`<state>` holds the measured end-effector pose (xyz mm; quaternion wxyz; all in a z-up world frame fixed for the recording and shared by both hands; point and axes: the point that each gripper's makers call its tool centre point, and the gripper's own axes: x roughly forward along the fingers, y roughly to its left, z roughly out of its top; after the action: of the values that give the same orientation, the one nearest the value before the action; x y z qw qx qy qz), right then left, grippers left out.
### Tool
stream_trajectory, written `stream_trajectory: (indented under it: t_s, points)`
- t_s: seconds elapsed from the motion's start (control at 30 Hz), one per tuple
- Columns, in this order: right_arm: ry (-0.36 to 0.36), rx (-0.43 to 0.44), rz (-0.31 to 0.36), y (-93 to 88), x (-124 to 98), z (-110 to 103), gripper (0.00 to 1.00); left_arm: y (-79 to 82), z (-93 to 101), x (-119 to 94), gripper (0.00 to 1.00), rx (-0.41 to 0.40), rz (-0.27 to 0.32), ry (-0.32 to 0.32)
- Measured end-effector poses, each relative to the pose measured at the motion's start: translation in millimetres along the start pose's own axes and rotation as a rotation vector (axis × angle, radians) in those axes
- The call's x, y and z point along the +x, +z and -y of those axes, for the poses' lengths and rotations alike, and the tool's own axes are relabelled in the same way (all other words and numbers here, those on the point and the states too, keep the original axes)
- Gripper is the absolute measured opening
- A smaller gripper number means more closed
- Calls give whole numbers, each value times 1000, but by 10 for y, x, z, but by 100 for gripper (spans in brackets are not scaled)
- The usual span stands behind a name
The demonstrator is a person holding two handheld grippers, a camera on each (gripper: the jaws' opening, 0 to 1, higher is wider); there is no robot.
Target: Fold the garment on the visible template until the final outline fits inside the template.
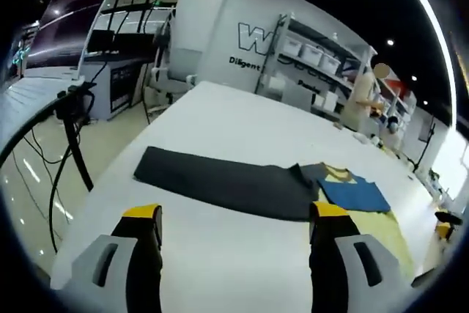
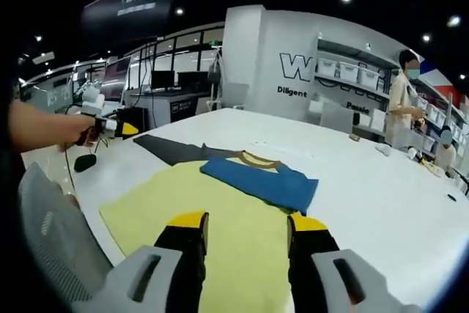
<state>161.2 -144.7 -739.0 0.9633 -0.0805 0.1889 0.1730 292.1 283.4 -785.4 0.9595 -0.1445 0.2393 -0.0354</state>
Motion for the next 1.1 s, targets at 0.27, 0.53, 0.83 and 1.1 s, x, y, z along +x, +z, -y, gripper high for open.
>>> stream_trajectory:
  t_s: [0.27,0.53,0.83,1.1]
  points:
    - [-8,-8,-12,-28,-3,12,39,87,-265,282,77,-102,7,50]
    - [-13,-20,-30,-67,8,18,38,88,-525,502,76,-162,-4,110]
    - [-16,-24,-41,-88,8,23,37,96,-633,658,73,-210,23,131]
    - [-27,-20,-49,-106,11,52,35,206,-736,723,70,-218,65,153]
